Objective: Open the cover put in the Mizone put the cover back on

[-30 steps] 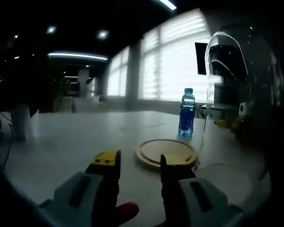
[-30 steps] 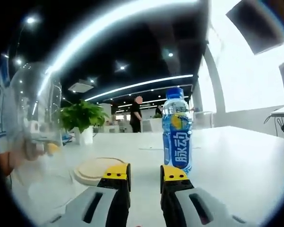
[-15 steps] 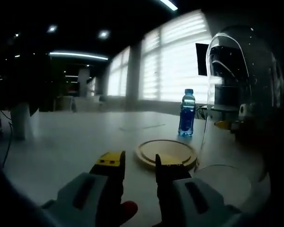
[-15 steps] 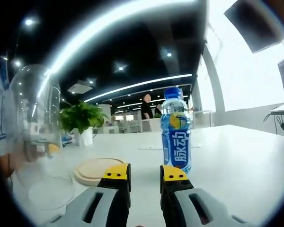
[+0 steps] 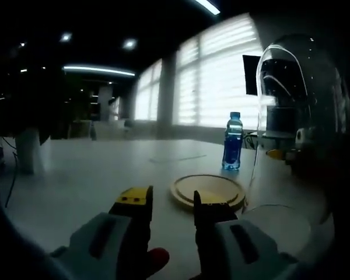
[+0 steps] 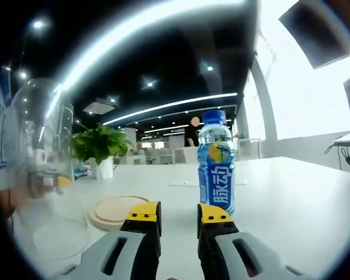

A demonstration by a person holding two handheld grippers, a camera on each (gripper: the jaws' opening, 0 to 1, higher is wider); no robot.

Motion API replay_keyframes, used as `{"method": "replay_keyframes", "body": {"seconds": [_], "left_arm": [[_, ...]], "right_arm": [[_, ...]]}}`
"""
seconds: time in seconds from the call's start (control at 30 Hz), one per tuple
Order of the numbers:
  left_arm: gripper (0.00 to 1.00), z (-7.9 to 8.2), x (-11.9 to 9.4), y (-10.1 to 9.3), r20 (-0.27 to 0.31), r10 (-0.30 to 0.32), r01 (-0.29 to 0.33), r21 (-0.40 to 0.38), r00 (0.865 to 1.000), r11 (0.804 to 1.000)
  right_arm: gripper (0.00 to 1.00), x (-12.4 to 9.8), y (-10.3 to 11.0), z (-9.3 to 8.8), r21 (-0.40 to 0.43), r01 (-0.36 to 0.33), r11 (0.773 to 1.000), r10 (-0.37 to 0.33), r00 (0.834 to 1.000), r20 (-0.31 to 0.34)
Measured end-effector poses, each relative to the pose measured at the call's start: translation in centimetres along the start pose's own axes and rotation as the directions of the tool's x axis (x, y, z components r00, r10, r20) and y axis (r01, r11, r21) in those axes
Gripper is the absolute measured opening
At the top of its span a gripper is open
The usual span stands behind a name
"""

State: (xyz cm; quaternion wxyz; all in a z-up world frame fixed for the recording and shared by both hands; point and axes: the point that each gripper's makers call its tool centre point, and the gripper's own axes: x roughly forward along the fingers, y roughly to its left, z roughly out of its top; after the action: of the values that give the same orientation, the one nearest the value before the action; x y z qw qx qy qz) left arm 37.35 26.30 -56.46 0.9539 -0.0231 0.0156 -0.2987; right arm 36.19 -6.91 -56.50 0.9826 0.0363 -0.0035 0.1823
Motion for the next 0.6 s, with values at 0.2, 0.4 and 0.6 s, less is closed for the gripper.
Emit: {"method": "replay_keyframes", "body": {"seconds": [0.2,0.4,0.6], "left_arm": [[0.23,-0.5,0.0,0.0,-0.02,0.014,-0.014,-0.003,1.0,1.0],[0.25,-0.4,0.0,-0.5,-0.02,-0.002,0.002,0.003,1.0,1.0],[0.25,-0.6,-0.1,-0.9,-0.028,-0.007,0.007,0.021,1.0,1.0]], "right_arm": [[0.18,-0.1,-0.4,1.9,-0.005,0.009,1.0,-0.009,1.0,0.027],[0.18,0.1,-0.4,4.3,-0.032,0.018,0.999,-0.016,0.999,0.049],[0.18,0.8,-0.3,5.8,-0.072,0.02,0.997,-0.019,1.0,0.023]]}}
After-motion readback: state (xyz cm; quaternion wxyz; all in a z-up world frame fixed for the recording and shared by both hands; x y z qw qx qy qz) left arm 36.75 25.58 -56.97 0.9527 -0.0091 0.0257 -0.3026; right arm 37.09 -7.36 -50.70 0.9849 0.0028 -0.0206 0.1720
